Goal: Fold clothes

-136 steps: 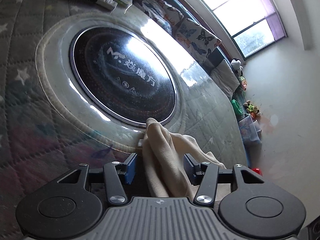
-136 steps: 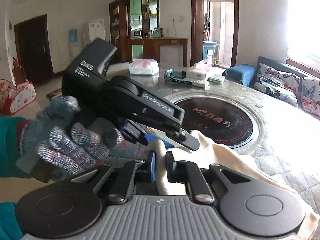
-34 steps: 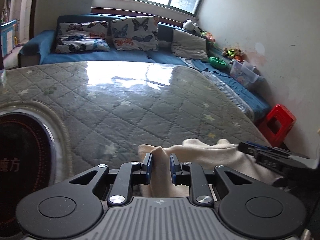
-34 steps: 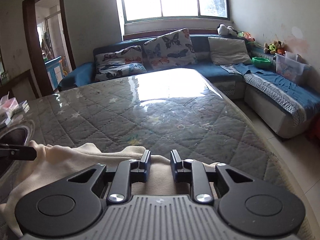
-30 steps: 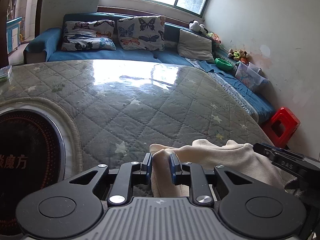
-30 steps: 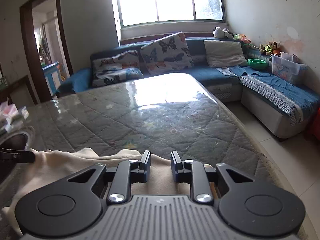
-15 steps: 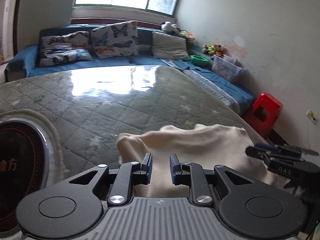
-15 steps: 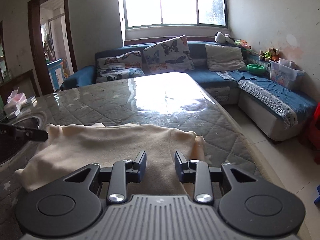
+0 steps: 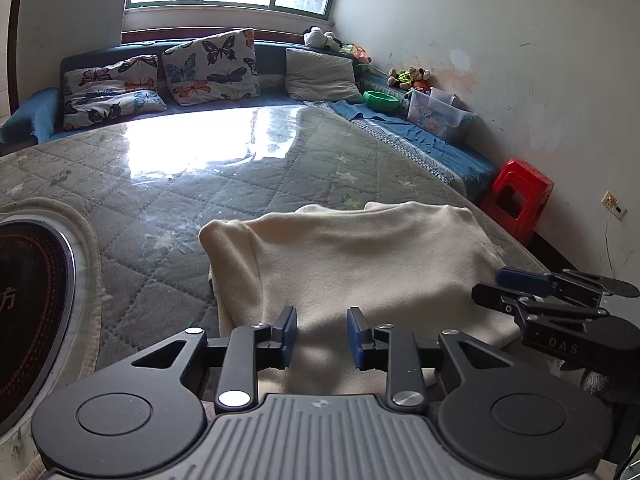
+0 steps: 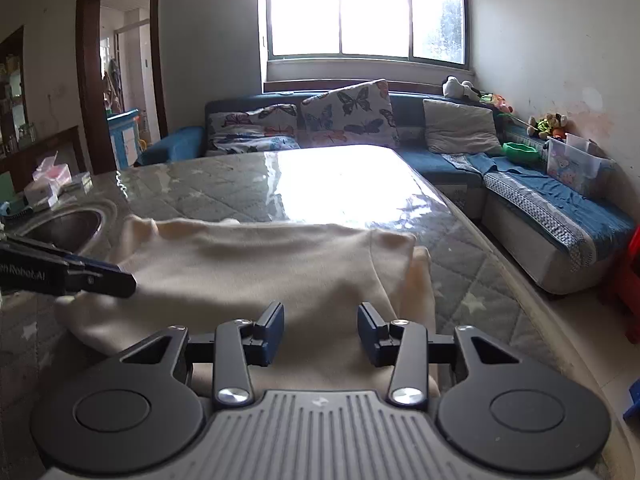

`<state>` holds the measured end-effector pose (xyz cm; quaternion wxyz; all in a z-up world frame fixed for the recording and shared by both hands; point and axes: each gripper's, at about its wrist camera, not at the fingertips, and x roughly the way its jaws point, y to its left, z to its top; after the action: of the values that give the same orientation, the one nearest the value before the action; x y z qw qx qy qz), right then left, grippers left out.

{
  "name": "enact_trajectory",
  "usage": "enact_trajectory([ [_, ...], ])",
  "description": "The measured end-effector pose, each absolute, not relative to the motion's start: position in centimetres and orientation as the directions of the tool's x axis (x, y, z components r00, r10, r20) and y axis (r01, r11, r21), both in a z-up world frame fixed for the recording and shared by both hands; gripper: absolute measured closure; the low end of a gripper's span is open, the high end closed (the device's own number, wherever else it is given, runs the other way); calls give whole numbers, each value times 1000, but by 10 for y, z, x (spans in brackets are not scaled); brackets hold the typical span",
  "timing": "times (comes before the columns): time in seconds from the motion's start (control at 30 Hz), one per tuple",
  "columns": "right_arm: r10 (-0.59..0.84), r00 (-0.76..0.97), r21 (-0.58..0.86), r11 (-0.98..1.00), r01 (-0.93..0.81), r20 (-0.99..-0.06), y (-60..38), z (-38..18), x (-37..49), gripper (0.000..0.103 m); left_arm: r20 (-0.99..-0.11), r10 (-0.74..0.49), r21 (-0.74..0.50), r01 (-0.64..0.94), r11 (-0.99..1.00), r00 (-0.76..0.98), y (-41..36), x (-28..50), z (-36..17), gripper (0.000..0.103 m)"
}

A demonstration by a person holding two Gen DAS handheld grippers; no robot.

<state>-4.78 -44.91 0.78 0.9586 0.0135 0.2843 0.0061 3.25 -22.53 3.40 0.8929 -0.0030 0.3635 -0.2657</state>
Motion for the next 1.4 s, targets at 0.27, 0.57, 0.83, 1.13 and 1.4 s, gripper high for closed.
enact_trajectory([
  [0.27, 9, 830, 11, 1000, -3, -558, -444, 2, -70, 58, -622, -467, -135, 502, 854, 628, -223, 7, 36, 64],
  [0.57, -6, 829, 20, 1000, 20, -560, -444, 1, -89, 53, -617, -442, -77, 509, 857, 651, -225, -9, 31, 63],
  [0.83, -9, 828, 21, 999, 25, -561, -437, 1, -97, 30, -641, -422, -103, 473, 875, 641, -216, -18, 35, 46],
  [1.13, -9, 823, 32, 999, 33, -567, -431, 2, -105, 12, -676, -377, -101, 428, 898, 633, -208, -30, 28, 16],
  [1.4, -28, 813, 29, 998, 55, -581, -427, -2, -110, 0, -675, -360, -105, 399, 911, 644, -199, -43, 25, 1],
])
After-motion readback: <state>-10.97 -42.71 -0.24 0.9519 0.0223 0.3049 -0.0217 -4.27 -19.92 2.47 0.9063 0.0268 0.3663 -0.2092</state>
